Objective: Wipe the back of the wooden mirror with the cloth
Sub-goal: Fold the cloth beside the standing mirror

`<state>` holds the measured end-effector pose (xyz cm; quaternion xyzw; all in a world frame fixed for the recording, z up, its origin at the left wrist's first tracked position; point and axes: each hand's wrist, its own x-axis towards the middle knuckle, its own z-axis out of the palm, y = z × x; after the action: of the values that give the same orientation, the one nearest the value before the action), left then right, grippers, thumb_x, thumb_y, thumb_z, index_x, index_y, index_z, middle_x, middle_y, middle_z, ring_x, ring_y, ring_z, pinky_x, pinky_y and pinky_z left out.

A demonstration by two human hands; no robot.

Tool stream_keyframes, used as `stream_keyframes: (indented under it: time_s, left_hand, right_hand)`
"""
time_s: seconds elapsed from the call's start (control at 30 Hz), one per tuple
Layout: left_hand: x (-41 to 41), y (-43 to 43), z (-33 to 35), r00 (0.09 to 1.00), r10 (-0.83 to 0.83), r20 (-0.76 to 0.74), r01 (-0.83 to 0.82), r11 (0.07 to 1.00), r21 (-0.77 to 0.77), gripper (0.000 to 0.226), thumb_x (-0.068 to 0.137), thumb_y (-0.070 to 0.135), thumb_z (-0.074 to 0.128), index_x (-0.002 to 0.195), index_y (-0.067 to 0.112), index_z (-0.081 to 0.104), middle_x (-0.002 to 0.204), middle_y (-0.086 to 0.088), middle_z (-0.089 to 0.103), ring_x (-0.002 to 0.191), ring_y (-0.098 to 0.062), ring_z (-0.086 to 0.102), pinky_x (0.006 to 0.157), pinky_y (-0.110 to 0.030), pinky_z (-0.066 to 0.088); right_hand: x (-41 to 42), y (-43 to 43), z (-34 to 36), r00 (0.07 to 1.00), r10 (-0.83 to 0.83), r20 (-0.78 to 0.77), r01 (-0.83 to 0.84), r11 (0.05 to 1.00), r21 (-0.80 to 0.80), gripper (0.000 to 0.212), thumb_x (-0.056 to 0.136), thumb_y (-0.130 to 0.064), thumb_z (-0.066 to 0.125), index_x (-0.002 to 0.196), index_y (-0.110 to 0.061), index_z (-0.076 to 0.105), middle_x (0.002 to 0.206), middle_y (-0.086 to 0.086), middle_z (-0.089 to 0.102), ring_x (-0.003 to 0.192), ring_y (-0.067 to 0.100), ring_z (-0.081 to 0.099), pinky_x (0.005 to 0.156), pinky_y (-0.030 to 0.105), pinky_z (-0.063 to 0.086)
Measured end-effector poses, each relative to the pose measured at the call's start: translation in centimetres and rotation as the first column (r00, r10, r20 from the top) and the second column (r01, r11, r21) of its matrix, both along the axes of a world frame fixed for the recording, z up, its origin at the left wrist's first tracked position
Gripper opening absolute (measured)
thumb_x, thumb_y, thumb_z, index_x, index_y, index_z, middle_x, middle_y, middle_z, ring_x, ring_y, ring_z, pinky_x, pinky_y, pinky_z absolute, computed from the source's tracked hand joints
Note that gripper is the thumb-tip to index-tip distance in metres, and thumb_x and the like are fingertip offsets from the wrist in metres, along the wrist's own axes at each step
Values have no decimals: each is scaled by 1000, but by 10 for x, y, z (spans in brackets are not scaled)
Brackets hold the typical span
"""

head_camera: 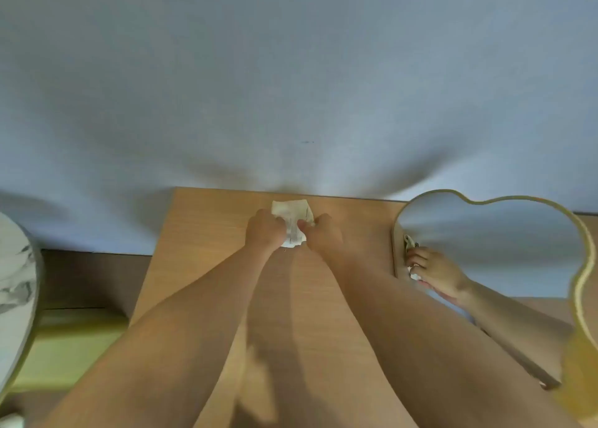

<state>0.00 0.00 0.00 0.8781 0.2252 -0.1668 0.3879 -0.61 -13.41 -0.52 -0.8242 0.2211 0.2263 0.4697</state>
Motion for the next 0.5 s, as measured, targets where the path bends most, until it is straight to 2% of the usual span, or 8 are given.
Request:
stream_keyframes:
  time_s: [0.1,0.2,0.33,0.43,0.5]
  left_hand:
    - [12,-5,-13,996,86,-39,-85,996,16,32,101,14,54,126,-5,62,126,-22,69,114,-41,68,80,-40,53]
    - [17,-9,-18,987,145,-72,-149,988,-50,25,101,11,56,117,-4,65,117,-21,72,105,-39,71,73,-37,52]
    - [13,-7,-5,969,223,-107,-244,931,-270,2,95,3,62,94,3,64,89,-13,64,71,-23,60,61,-31,49]
    - [1,-10,26,982,183,-51,-188,899,-396,9,91,2,62,84,6,57,82,-11,60,70,-25,60,57,-31,48]
    - [-14,-20,54,984,180,1,-156,858,-489,8,91,4,64,94,7,58,91,-13,67,75,-24,66,52,-29,52]
  right_hand:
    - [13,3,-7,997,-73,4,73,997,39,33,97,-28,65,113,0,62,102,11,67,82,24,61,55,28,40]
    - [19,8,-6,995,-98,-36,100,993,66,25,95,-27,68,87,-7,56,77,3,58,66,17,56,51,28,40]
    - [16,5,11,987,-131,-89,145,974,171,30,91,-39,72,91,-13,58,79,1,61,66,17,58,51,25,41]
    - [2,-10,33,978,-168,-124,203,903,378,39,89,-48,76,100,-10,71,93,5,77,68,13,70,56,21,51]
    - [-12,-24,51,973,-177,-146,228,803,551,44,88,-47,77,112,-9,75,108,15,79,83,20,72,73,29,51]
